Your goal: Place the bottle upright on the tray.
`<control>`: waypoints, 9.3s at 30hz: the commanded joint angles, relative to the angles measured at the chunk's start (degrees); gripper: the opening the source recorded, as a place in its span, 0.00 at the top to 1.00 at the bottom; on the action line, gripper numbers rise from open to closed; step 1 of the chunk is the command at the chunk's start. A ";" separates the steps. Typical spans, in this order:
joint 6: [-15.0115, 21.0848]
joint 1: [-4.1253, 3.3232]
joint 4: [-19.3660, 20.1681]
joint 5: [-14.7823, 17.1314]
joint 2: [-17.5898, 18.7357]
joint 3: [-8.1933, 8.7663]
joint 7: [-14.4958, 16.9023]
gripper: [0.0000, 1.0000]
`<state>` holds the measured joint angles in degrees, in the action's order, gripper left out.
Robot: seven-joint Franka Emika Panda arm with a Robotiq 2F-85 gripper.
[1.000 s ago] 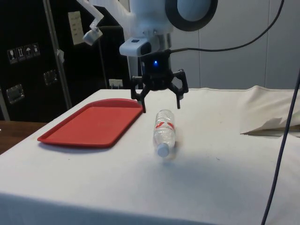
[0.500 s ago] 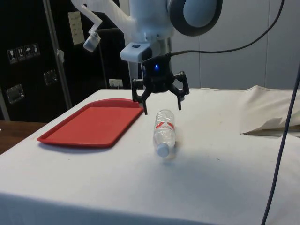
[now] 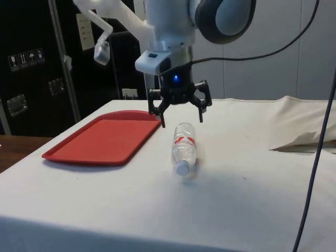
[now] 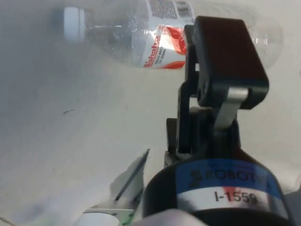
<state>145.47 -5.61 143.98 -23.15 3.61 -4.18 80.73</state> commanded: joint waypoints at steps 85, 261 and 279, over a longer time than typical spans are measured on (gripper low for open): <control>-22.17 -2.01 -6.02 -35.81 8.14 -10.77 -39.71 0.00; -31.11 -1.09 -9.85 -44.63 13.98 -16.79 -55.35 1.00; -31.05 -0.52 -11.86 -41.54 11.12 -16.04 -51.05 1.00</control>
<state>113.73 -6.47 132.07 -65.15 15.07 -20.23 29.05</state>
